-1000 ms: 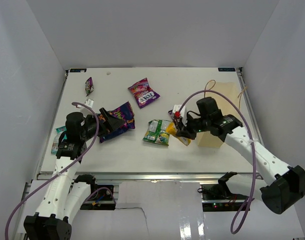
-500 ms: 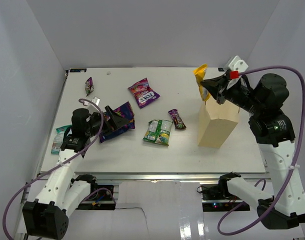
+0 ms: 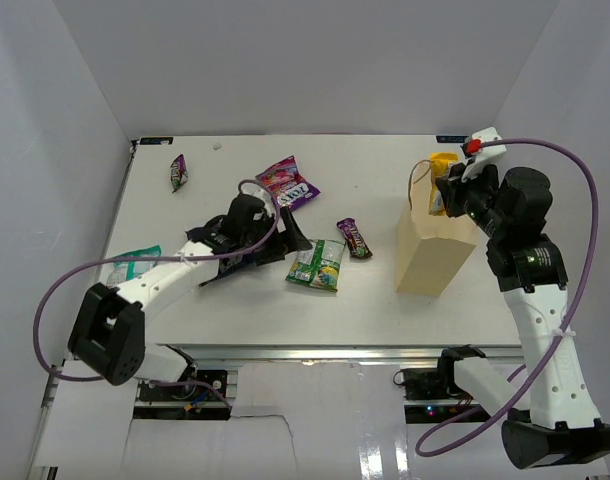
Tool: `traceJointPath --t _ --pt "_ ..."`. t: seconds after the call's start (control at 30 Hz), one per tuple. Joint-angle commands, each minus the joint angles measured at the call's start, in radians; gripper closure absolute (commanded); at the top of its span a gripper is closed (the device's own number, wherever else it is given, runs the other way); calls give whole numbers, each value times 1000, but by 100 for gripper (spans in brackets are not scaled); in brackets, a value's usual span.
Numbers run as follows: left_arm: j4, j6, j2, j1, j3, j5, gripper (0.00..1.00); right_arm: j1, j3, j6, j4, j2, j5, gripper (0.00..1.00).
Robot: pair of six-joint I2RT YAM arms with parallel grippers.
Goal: Place the snacks into the paper bag
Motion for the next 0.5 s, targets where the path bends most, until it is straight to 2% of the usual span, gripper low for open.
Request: traceJointPath --t 0.0,0.03,0.07,0.1,0.13,0.2,0.37,0.47 --pt "-65 29 91 -40 139 -137 3 -15 -7 18 55 13 62 84" --pt "-80 43 152 -46 162 -149 4 -17 -7 12 57 18 59 59" --pt "-108 55 180 -49 208 -158 6 -20 -7 4 55 21 38 44" --pt "-125 86 233 -55 231 -183 7 -21 1 -17 55 21 18 16" --pt "-141 103 234 -58 254 -198 8 -21 4 -17 52 17 2 8" --pt "-194 147 300 -63 325 -259 10 -21 10 -45 48 -2 -53 2" --pt "-293 216 429 -72 432 -296 14 -23 -5 -128 8 -40 -208 5" --pt "-306 241 467 -78 451 -248 16 -24 -31 -137 1 -51 -222 5"
